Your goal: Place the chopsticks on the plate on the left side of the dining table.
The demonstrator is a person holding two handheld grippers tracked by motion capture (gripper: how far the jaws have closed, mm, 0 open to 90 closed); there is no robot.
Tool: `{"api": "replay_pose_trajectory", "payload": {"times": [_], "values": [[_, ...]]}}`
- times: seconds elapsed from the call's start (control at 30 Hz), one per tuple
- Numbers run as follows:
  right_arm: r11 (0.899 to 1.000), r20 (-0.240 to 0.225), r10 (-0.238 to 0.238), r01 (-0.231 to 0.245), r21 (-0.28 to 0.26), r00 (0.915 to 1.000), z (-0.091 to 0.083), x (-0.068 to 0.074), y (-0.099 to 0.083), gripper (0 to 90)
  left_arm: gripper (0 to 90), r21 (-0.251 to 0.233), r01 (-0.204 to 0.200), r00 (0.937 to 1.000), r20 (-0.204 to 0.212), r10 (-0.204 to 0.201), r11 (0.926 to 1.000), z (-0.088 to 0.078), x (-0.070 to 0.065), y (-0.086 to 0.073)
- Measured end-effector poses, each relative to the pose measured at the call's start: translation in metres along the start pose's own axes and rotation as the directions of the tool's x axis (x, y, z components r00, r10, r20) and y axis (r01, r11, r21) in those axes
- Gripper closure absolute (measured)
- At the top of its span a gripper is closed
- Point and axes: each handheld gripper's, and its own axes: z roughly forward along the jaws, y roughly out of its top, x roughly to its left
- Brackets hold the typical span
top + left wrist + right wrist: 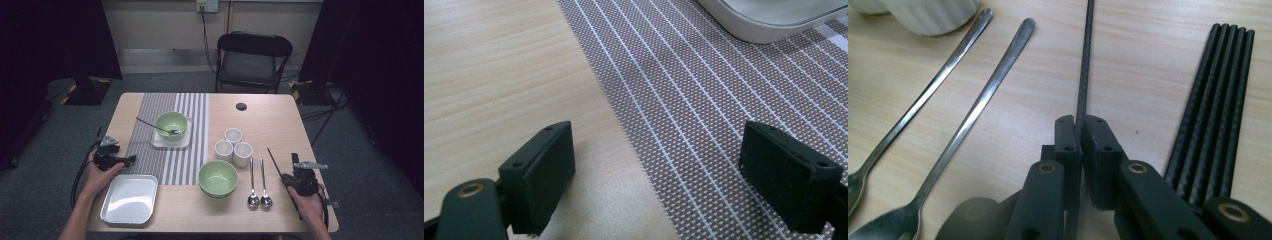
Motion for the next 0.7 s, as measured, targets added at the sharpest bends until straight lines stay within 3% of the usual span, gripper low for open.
{"api": "replay_pose_trajectory", "payload": {"times": [0.33, 0.43, 0.7], "values": [[1.0, 0.016, 0.01, -0.01, -0.009, 0.9998, 0.024, 0.0, 0.024, 85.8, 14.4, 0.0, 0.0, 1.0, 0.0, 0.0, 1.0, 0.0, 0.0, 0.0], [0.999, 0.019, -0.037, 0.037, 0.003, 0.9991, 0.024, 0.003, 0.025, 84.7, 14.4, 0.0, 0.0, 1.0, 0.0, 0.0, 1.0, 0.0, 0.0, 0.0], [0.999, 0.034, -0.052, 0.052, 0.005, 0.998, 0.018, 0.007, 0.017, 82.2, 14.4, 0.0, 0.0, 1.0, 0.0, 0.0, 1.0, 0.0, 0.0, 0.0]]}}
